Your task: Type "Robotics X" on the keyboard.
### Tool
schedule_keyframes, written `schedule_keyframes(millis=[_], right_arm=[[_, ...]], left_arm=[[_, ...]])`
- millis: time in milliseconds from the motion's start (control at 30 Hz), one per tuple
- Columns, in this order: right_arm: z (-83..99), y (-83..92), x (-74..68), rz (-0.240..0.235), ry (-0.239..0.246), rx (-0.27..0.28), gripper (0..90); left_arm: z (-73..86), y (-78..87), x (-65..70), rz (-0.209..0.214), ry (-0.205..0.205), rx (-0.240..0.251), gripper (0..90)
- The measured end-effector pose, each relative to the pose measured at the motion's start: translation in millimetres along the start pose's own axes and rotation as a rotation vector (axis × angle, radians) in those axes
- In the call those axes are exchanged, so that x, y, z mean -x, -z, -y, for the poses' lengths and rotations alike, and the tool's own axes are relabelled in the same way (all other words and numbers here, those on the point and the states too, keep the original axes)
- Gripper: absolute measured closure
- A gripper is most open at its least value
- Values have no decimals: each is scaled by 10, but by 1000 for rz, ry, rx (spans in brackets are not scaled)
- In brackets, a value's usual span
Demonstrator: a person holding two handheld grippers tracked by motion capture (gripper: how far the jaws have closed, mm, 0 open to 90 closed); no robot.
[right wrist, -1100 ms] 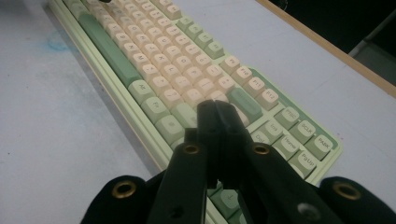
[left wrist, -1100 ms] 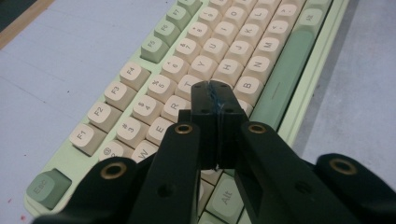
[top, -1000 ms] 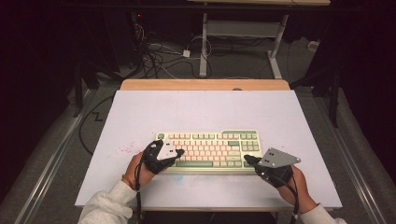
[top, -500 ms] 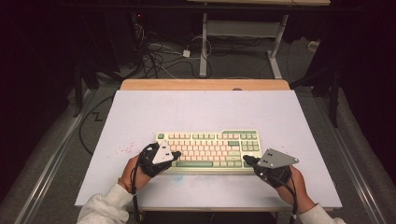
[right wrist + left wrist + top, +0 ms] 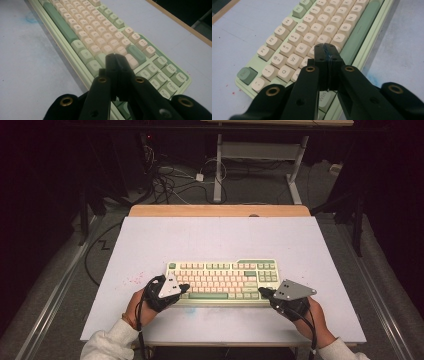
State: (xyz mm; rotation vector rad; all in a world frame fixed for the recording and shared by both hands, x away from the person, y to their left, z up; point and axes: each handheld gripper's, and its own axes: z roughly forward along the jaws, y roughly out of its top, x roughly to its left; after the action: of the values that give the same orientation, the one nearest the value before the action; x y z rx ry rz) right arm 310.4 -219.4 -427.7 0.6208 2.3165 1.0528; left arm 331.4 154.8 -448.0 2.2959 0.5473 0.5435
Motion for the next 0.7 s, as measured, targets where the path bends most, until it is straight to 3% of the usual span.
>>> schedule_keyframes(millis=[700], right_arm=[[-7,4,0,-3,4,-1,900]], left_arm=[[-20,-70,-123,-2,34,5,873]])
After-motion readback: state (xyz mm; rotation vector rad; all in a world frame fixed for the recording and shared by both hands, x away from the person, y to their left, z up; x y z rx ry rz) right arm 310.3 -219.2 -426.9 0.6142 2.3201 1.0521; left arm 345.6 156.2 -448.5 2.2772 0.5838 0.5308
